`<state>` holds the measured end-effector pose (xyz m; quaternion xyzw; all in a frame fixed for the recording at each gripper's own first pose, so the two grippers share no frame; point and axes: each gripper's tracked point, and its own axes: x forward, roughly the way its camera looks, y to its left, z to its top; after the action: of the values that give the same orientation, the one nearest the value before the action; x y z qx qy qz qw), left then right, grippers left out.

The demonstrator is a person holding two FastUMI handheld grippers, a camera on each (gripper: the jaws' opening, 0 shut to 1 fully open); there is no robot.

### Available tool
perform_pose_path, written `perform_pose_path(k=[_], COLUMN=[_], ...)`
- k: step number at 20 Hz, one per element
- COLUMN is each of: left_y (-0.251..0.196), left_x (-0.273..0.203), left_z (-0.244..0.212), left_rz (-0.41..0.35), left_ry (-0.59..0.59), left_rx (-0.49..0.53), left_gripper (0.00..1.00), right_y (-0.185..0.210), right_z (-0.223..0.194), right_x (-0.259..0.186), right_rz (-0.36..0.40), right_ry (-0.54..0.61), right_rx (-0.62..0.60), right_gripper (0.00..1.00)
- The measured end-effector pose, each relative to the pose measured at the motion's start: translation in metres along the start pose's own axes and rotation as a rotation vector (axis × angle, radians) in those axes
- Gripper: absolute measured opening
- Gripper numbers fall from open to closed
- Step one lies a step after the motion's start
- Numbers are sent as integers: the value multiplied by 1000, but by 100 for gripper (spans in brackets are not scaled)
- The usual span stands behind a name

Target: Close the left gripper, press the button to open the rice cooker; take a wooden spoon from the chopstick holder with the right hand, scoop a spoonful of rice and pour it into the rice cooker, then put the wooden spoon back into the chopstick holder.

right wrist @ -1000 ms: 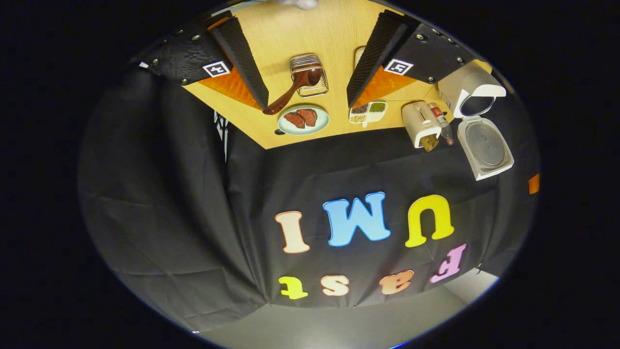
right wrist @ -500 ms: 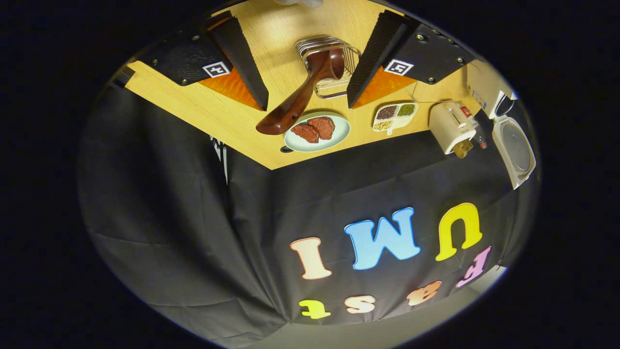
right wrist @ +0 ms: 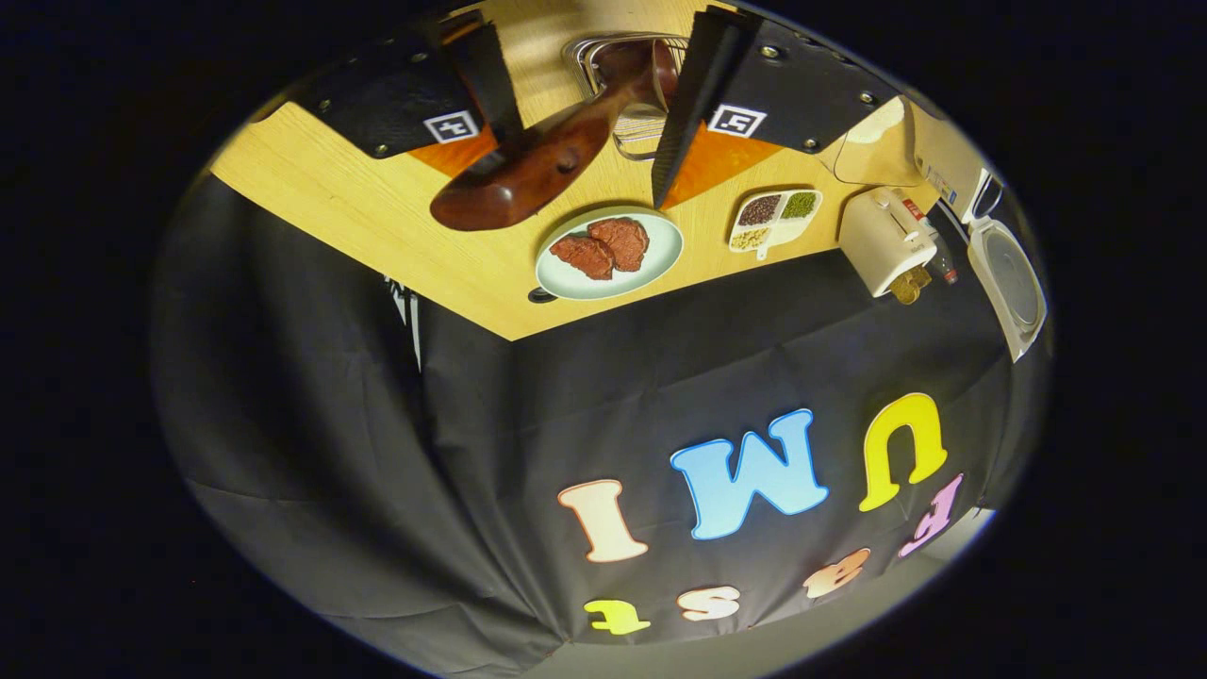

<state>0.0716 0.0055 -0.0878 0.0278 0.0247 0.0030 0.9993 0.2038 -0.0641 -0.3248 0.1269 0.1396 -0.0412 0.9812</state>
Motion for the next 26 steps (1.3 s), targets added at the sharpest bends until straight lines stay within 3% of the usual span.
perform_pose_path(k=[1, 2, 6, 11, 12, 14, 17, 18, 22, 26], left_y=[0, 0, 1, 16, 19, 28, 40, 45, 67, 84], left_x=[0, 0, -3, -7, -7, -9, -12, -13, -17, -24], left_z=[0, 0, 2, 0, -2, -4, -8, -11, -22, -34], left_rz=[-2, -2, 0, 16, 20, 30, 45, 51, 90, 120], left_ry=[-2, -5, -14, -12, -13, -11, -13, -18, -25, -27], left_rx=[2, 3, 20, 14, 10, 4, 0, 4, 31, 45], left_gripper=[95, 96, 95, 95, 95, 96, 97, 97, 98, 95], right_y=[-7, -3, 8, 22, 24, 30, 47, 57, 117, 185], right_z=[3, 2, 8, 14, 22, 38, 66, 80, 126, 124], right_x=[1, 8, 7, -5, -8, -13, -28, -34, -64, -71], right_rz=[-24, 5, 23, 31, 28, 28, 33, 39, 94, 137], right_ry=[-9, -4, -4, -27, -43, -68, -109, -121, -190, -206], right_rx=[-8, -2, -8, -72, -78, -95, -145, -170, -270, -395], right_gripper=[65, 28, 16, 19, 15, 19, 14, 19, 19, 19])
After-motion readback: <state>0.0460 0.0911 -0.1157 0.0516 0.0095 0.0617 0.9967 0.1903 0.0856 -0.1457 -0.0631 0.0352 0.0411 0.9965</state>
